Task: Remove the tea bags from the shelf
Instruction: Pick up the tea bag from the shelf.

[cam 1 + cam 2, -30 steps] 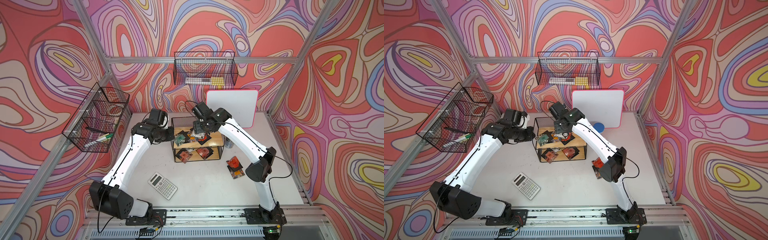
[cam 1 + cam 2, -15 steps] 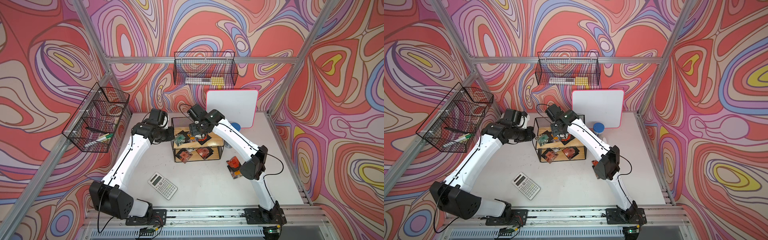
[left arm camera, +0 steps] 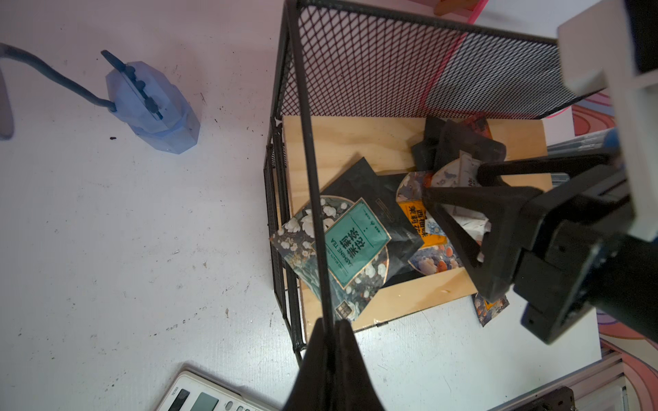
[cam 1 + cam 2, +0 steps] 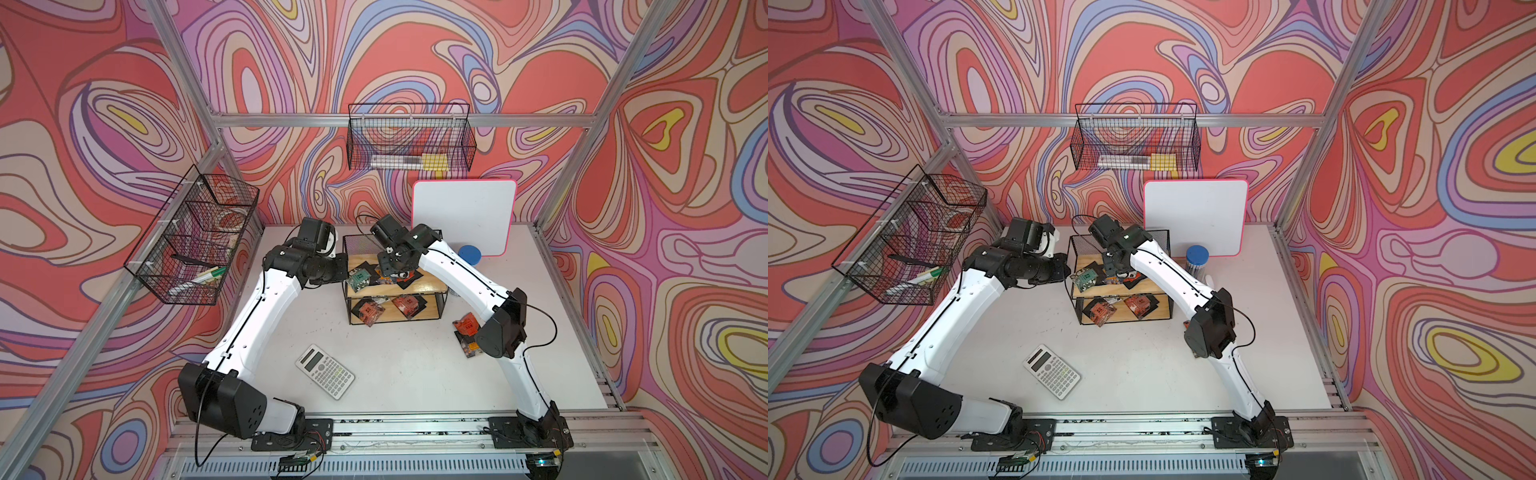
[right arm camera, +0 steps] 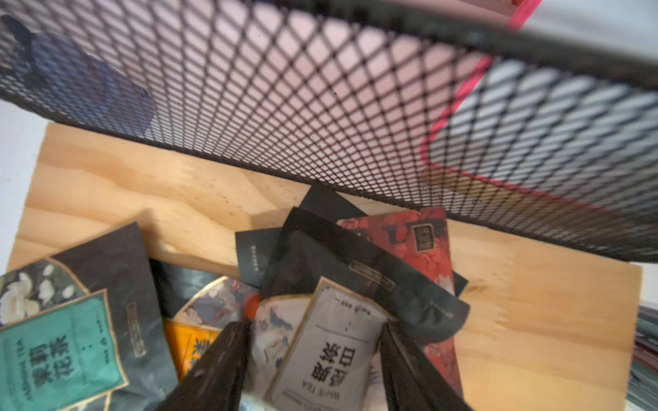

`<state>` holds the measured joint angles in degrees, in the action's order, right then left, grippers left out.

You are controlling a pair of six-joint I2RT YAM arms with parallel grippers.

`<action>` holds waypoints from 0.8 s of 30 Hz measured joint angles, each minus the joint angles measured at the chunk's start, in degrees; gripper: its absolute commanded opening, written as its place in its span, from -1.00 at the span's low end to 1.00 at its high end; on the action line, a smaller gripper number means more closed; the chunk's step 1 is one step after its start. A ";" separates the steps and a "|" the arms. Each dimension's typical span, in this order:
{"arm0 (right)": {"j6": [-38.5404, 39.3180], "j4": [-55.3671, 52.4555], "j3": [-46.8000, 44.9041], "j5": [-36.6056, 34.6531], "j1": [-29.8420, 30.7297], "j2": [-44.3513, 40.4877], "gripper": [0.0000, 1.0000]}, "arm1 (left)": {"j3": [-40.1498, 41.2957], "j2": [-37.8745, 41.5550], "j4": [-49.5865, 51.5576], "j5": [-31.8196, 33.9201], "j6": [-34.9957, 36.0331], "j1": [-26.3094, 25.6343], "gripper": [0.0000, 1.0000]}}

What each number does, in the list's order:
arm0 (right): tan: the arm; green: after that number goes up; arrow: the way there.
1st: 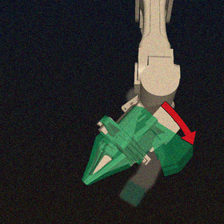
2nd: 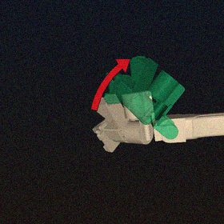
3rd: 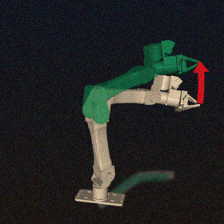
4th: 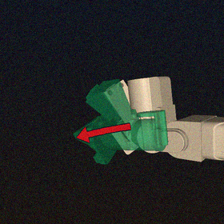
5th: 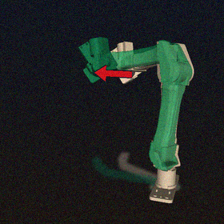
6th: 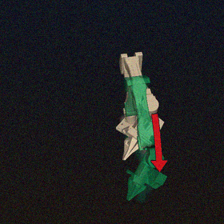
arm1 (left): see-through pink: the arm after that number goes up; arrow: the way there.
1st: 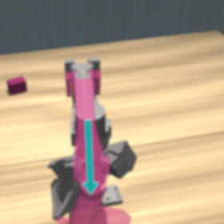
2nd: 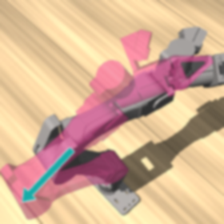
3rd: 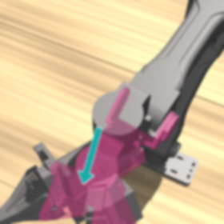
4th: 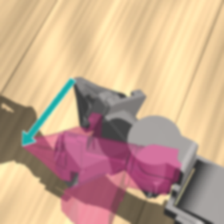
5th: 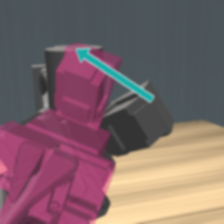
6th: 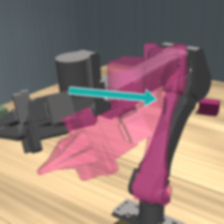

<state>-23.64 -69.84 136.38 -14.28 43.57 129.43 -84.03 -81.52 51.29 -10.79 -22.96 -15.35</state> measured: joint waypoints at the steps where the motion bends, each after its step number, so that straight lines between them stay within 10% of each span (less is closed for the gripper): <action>1: -0.22 0.55 -0.68 0.07 -0.02 -0.37 0.13 | 0.00 0.00 -0.04 0.00 0.00 0.00 -1.00; 24: -4.72 4.02 -5.90 1.31 -0.68 -3.91 -0.43 | 0.15 0.13 -0.13 -0.02 -0.02 0.00 -1.00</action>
<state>-28.36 -65.82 130.47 -12.97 42.89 125.51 -83.88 -81.38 51.16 -10.81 -22.98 -15.35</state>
